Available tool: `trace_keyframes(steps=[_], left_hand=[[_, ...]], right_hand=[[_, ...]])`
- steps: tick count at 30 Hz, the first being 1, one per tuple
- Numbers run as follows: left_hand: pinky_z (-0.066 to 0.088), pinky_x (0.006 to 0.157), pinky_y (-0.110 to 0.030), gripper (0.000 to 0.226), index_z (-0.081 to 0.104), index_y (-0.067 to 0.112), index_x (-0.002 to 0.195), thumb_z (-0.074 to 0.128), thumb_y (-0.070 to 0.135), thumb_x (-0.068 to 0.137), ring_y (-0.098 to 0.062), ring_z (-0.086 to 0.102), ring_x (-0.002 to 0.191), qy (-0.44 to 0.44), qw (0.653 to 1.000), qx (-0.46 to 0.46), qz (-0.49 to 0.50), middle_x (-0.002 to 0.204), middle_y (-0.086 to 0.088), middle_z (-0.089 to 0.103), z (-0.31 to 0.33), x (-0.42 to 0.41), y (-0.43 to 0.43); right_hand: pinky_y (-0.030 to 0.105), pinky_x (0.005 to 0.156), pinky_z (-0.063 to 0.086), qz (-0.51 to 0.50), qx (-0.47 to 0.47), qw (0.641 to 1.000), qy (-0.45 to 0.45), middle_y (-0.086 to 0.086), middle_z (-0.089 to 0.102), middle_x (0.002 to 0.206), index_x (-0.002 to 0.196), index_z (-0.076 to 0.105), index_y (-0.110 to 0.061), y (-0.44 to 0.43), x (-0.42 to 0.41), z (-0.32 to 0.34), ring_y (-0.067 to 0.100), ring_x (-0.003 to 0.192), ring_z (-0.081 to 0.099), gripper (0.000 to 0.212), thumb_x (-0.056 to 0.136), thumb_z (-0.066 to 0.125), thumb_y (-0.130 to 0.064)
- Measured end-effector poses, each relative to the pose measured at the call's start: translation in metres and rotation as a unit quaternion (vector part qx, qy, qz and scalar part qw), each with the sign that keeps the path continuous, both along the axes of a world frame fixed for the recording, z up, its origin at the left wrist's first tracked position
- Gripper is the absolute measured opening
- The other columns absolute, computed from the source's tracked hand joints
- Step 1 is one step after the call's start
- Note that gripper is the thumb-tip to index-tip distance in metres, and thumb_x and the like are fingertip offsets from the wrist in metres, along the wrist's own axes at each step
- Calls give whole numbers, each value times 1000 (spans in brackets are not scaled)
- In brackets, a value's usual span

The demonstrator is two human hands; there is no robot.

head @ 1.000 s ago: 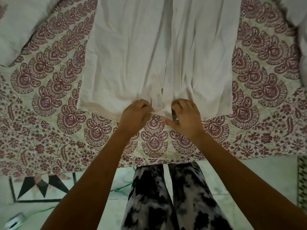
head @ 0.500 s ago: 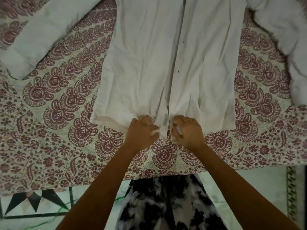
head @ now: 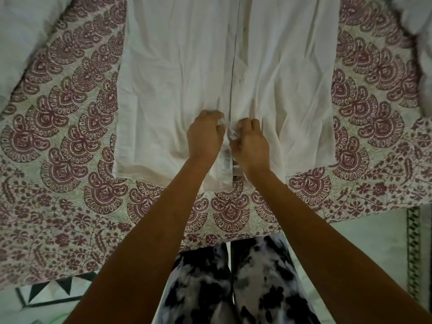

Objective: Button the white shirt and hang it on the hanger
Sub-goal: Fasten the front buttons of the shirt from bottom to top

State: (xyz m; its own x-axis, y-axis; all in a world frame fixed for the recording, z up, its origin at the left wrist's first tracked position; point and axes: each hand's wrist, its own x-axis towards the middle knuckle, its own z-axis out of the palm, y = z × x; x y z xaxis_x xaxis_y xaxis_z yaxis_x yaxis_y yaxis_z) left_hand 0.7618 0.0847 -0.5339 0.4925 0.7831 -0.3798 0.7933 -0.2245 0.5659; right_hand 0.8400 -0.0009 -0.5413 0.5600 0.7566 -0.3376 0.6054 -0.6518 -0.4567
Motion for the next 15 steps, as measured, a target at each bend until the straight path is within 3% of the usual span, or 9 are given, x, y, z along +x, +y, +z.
trace_keyframes(steps=[3,7,11,15], left_hand=[[47,68,-32,17,66,10,99,58,17,85,-24,61,82,23,1000,10,-9,105,-9,60,5,2,-7],[47,65,-29,15,65,15,99,58,16,85,-21,62,80,40,999,14,10,104,-4,59,7,-1,-15],[52,63,-36,6,66,13,82,60,14,83,-22,61,69,12,1000,6,26,91,-6,62,7,3,-9],[52,69,-31,3,66,12,78,63,10,78,-16,62,69,-33,999,-37,11,82,-3,66,12,8,-5]], right_hand=[[36,59,43,-32,34,999,23,19,57,100,101,53,1,-2,1,-2,37,79,58,23,83,56,-13],[36,63,43,-52,57,993,88,18,60,88,101,56,2,-4,10,0,33,75,57,25,76,51,-5],[19,54,32,-112,110,972,173,5,48,66,91,57,0,-7,21,3,10,58,40,22,72,46,-5],[13,54,33,-180,129,946,238,7,44,63,88,53,0,-13,25,3,7,54,38,19,74,43,-9]])
